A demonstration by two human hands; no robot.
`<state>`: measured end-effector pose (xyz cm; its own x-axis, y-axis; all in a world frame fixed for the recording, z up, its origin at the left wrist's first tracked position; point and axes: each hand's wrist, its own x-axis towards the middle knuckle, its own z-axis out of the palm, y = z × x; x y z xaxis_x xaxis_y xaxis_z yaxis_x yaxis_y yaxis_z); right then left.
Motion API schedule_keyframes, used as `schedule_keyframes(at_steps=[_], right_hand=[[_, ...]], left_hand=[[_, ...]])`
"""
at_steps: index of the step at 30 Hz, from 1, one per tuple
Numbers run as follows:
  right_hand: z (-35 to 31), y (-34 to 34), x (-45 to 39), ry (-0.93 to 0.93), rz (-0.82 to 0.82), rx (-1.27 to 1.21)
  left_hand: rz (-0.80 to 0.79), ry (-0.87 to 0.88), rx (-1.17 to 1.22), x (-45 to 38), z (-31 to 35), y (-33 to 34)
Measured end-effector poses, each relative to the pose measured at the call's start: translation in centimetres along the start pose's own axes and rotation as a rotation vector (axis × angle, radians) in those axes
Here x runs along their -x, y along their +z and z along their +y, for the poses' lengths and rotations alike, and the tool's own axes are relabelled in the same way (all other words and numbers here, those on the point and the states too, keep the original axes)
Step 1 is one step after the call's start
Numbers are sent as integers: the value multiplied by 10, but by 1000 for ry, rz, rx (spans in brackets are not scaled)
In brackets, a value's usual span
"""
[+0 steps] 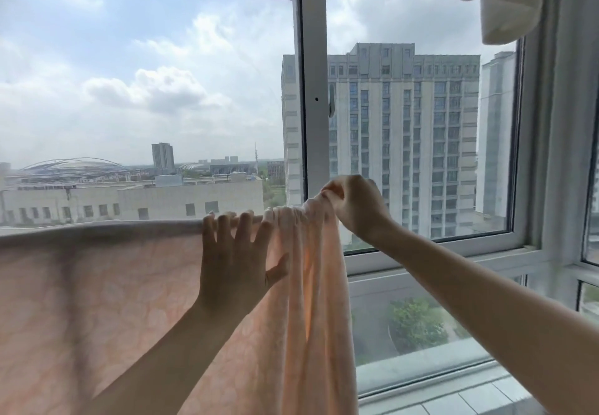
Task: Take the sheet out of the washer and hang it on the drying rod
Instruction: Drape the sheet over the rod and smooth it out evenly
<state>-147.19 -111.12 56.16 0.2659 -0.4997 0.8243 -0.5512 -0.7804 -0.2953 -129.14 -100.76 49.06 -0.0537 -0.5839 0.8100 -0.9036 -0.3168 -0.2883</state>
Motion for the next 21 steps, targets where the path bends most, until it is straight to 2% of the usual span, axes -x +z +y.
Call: schedule_keyframes(at_steps=[3,6,11,13,18,21], right_hand=[[19,-18,-11,92,144,80],[40,-26,-7,182,42,172],[15,-11,6,1,-164,-49],[6,-4,9,-71,-213,-66],[4,2,10,-116,-177,-64],[-3,5,10,-149,-170,28]], left_hand=[[23,-1,16,1,1,0],[39,-8,28,1,3,0],[38,4,25,0,5,1],[28,-1,35,0,5,2],[57,8,18,3,1,2],[69,10,12,4,2,2]])
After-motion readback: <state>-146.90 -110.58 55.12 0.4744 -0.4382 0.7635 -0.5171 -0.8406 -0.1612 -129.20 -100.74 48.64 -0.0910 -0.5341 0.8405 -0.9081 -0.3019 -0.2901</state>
